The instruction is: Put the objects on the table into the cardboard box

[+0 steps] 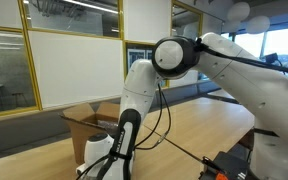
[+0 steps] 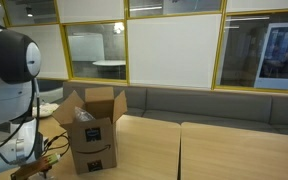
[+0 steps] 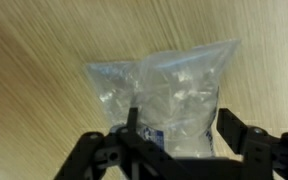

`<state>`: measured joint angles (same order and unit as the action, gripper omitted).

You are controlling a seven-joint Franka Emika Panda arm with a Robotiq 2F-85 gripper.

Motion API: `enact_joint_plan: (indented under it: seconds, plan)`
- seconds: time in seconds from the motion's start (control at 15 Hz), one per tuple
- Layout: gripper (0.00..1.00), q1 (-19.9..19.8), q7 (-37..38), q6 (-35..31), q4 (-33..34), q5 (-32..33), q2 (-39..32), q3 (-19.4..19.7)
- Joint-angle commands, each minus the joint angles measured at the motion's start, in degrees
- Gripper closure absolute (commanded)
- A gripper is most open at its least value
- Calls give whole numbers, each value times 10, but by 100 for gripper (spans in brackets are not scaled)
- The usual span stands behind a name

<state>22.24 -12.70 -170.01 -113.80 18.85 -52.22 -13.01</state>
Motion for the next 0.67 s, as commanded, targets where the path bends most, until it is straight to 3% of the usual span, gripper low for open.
enact_joint_plan:
  seconds: [0.0,0.33,0.47,0.6]
  plan:
    - [49,7,9,8,13,-11,-5,6]
    - [86,8,19,12,14,-13,1,12]
    - [83,8,30,15,11,-16,12,21]
    - [89,9,48,17,-3,-19,39,35]
